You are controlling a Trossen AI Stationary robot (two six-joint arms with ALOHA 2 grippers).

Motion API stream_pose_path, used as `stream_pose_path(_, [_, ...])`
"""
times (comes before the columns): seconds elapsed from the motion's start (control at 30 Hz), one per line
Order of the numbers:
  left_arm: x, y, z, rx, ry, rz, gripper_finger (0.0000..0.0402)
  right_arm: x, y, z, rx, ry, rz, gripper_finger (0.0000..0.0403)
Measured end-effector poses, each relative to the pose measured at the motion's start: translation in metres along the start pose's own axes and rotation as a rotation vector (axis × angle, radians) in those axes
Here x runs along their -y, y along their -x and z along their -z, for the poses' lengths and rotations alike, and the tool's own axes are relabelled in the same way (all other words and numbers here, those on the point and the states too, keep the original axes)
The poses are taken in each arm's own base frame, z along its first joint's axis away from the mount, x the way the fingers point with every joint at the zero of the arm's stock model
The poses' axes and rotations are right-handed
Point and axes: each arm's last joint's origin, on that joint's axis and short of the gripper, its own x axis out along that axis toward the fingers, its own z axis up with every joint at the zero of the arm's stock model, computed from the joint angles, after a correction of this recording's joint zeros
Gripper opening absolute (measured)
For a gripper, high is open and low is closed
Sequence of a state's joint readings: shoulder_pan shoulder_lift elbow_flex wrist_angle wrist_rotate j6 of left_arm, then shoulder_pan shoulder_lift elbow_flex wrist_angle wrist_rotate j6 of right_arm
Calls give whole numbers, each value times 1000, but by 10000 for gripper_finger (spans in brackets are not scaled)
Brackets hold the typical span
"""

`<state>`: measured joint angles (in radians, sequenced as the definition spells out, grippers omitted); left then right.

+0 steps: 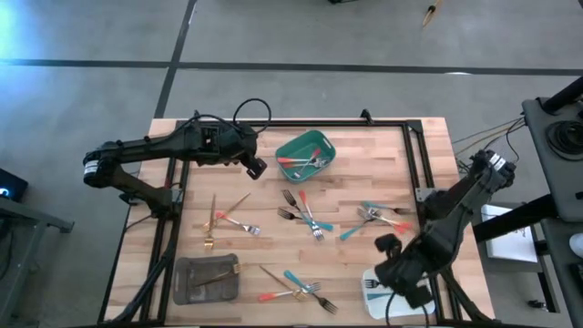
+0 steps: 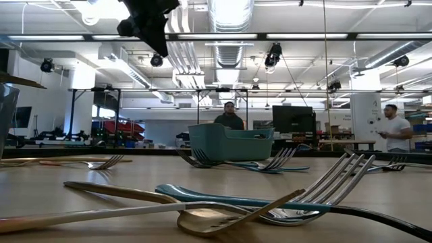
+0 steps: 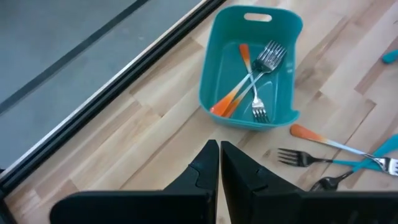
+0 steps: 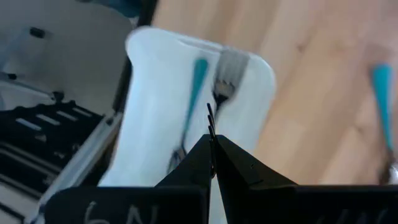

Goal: Sort silverware by color (type)
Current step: Put the blue fork into the white bin, then put the orange fork into the green bin

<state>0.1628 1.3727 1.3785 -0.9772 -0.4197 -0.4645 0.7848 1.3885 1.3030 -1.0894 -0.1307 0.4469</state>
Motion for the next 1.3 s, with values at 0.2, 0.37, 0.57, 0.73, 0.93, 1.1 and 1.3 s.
stream_pose_path(0.2, [1, 0, 1, -11, 17, 18, 0, -6, -19, -4, -42, -88, 16, 9])
stream_pose_path(0.37, [-1, 0, 5, -52, -2, -2, 0, -9, -19, -4, -27, -192, 7, 12])
stream_pose_path(0.57, [-3, 1, 8, -83, 2, -19, 0, -15, -19, -3, -12, -204, -9, 51])
stream_pose_path(0.73, [-4, 1, 10, -101, -14, -28, 0, -16, -19, -4, -2, -213, -17, 96])
stream_pose_path(0.93, [-5, 1, 13, -139, -49, -36, 0, -17, -15, -8, 17, -270, -28, 109])
stream_pose_path(1.1, [-2, 2, 16, -192, -94, 64, 0, -6, -11, -9, 101, -488, 100, 100])
stream_pose_path(1.3, [1, 4, 19, -222, -183, 107, 0, 26, 10, 10, 46, -798, 322, 98])
